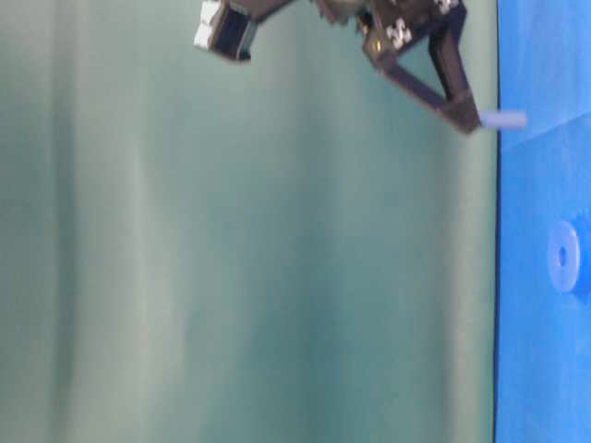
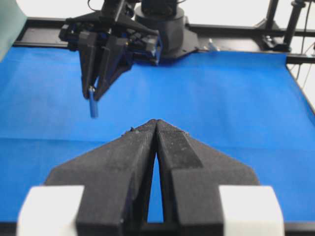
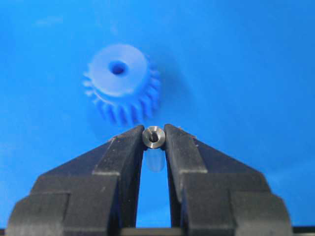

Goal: Insert the shaft placed at a random location into the center hole of the small gear at another random location.
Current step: 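Carry the shaft with the right gripper over the blue gear's center hole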

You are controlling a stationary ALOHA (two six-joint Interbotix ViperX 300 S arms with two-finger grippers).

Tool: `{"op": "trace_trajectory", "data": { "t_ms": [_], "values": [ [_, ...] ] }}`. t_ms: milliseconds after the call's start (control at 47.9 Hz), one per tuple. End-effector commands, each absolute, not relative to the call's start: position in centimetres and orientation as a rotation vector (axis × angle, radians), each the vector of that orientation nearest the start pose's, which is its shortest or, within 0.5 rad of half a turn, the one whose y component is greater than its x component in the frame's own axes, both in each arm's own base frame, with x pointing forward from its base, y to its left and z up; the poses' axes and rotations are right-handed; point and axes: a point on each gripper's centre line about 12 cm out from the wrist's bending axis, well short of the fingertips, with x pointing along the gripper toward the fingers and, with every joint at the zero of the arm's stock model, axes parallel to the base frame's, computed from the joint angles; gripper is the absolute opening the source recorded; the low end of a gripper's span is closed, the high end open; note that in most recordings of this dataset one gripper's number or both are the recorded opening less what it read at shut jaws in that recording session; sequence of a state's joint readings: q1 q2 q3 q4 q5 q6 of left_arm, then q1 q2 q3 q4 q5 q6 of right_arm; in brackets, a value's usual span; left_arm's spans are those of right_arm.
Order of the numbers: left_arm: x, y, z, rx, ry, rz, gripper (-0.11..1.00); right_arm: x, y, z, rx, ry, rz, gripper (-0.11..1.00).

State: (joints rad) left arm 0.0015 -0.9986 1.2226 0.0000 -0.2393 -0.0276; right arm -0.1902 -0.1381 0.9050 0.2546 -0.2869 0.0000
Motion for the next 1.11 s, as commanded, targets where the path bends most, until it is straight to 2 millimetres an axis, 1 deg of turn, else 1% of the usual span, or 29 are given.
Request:
{"op": "trace_trajectory", "data": {
  "t_ms": [0, 146, 209, 417, 647, 856, 981, 1085],
  "values": [
    [19.2, 0.1, 27.8, -0.028, -0.022, 0.004, 0.00, 35.0, -7.1, 18.2, 0.249, 0.424, -0.290, 0.03],
    [19.2, 0.2, 27.8, -0.028, -0.022, 0.012, 0.00, 37.8, -6.8, 18.5, 0.223, 0.435, -0.255, 0.03],
    [19.2, 0.2, 27.8, -0.028, -0.022, 0.010, 0.00, 38.7, -6.8, 18.6, 0.209, 0.440, -0.244, 0.03],
    [19.2, 0.2, 27.8, -0.028, -0.023, 0.012, 0.00, 40.9, -6.8, 19.0, 0.192, 0.444, -0.228, 0.03],
    [19.2, 0.2, 27.8, -0.027, -0.025, 0.012, 0.00, 41.7, -7.0, 19.2, 0.179, 0.436, -0.225, 0.03],
    [19.2, 0.2, 27.9, -0.026, -0.026, 0.012, 0.00, 41.8, -7.0, 19.2, 0.179, 0.435, -0.225, 0.03],
    [19.2, 0.2, 27.9, -0.027, -0.026, 0.012, 0.00, 41.9, -7.0, 19.0, 0.171, 0.435, -0.224, 0.03],
    [19.2, 0.2, 27.8, -0.027, -0.025, 0.012, 0.00, 42.0, -7.1, 18.4, 0.162, 0.438, -0.225, 0.03]
  ]
}}
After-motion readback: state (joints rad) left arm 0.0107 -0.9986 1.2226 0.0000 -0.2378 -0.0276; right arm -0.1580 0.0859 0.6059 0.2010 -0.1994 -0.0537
